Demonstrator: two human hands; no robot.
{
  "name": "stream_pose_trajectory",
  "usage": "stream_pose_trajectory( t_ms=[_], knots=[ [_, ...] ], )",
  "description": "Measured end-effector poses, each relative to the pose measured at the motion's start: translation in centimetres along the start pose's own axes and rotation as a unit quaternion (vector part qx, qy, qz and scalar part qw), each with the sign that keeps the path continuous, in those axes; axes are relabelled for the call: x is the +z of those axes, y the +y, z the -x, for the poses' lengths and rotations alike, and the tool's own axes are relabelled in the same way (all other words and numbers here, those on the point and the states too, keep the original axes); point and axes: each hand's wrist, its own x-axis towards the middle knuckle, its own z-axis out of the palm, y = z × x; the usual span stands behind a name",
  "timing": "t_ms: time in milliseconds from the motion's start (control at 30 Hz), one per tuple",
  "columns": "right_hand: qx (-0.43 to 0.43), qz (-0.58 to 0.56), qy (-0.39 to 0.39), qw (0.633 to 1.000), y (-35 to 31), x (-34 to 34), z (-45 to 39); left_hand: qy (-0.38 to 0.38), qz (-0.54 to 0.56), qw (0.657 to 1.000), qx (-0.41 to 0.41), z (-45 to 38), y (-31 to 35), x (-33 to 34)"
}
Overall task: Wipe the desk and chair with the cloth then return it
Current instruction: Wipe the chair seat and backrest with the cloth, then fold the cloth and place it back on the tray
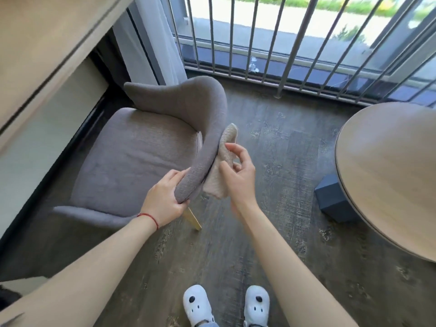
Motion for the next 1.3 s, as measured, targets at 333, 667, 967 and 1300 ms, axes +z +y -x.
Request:
stream_pose_trajectory(
  t_ms=[333, 667, 967, 1300],
  knots=[
    [-0.318, 0.214, -0.208, 0.900, -16.5, 9.3, 6.1, 0.033, 0.600, 0.795, -0.083, 3.2, 7.0, -18.2],
    [-0.267, 0.294, -0.362, 0.843, -26.1, 26.5, 11.6, 0.296, 0.582, 0.754, -0.072, 12.0, 1.3, -36.1],
    [-0.278, 0.357, -0.497, 0.740, -25.3, 45.1, 15.5, 0.483, 0.577, 0.654, -0.074, 22.3, -8.1, -45.2],
    [-0.303, 0.230, -0.669, 0.638, -24.8, 62.4, 30.4, 0.665, 0.500, 0.546, -0.101, 38.3, -17.1, -51.2]
  ],
)
